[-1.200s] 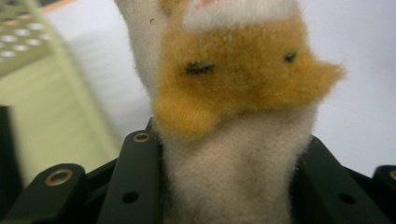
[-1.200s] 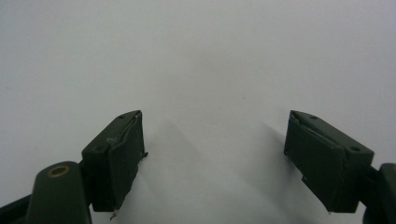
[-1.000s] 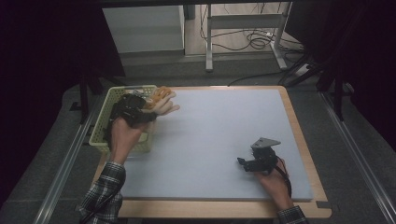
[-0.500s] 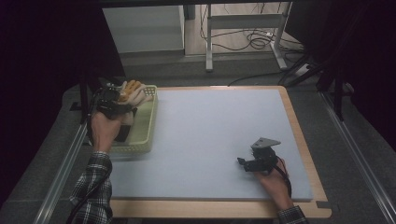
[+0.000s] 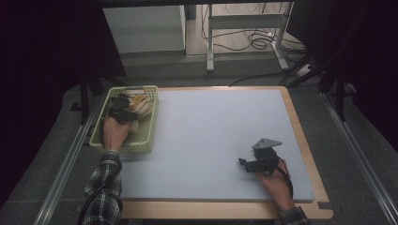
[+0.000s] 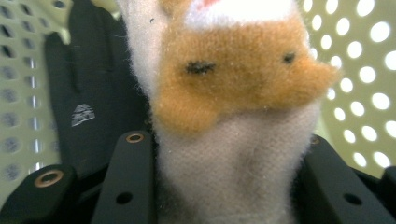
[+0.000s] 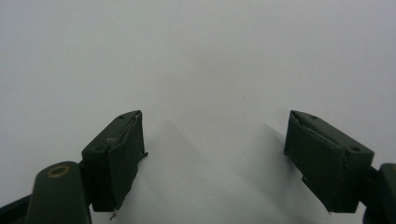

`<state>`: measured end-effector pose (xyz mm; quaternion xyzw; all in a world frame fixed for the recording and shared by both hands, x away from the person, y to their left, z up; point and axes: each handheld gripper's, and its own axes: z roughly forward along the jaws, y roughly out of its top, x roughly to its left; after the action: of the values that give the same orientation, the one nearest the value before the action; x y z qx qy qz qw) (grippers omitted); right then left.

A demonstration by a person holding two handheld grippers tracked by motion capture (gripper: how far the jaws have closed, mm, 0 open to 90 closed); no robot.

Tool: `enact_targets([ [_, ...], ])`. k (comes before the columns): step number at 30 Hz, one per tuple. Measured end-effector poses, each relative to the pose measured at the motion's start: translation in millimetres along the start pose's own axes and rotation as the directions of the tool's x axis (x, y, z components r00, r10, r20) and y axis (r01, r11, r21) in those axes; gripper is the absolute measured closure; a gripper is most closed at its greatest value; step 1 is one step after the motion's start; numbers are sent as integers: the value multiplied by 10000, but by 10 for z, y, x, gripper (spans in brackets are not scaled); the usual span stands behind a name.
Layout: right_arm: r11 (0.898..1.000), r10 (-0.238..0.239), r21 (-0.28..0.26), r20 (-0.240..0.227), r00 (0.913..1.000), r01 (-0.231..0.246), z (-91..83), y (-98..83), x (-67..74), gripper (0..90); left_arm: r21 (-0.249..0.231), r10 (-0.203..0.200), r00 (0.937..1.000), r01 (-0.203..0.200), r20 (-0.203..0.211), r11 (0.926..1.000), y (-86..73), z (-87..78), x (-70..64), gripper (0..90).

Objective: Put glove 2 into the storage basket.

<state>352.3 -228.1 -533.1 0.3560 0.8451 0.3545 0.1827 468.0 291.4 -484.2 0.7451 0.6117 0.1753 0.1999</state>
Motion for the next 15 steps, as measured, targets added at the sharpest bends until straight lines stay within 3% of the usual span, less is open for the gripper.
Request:
enact_targets([
  [6, 10000, 4, -1, -4, 10000, -4, 0, 0, 0, 196, 935, 532, 9985, -544, 154, 9941, 103, 197, -196, 569],
  [9, 10000, 3, -3, -5, 10000, -3, 0, 0, 0, 196, 1318, 593, 9976, -636, 360, 9892, 126, 284, -262, 536],
  [11, 10000, 2, -5, -5, 10000, -2, 0, -1, 0, 196, 1542, 708, 9967, -763, 409, 9851, 126, 320, -277, 451],
  [12, 10000, 4, -5, -4, 10000, -4, 0, -1, 0, 196, 1498, 751, 9963, -807, 428, 9854, 125, 324, -273, 375],
  [15, 10000, 4, -5, -8, 10000, -4, 0, 0, 0, 196, 1404, 633, 9957, -723, 675, 9874, 115, 287, -204, 260],
])
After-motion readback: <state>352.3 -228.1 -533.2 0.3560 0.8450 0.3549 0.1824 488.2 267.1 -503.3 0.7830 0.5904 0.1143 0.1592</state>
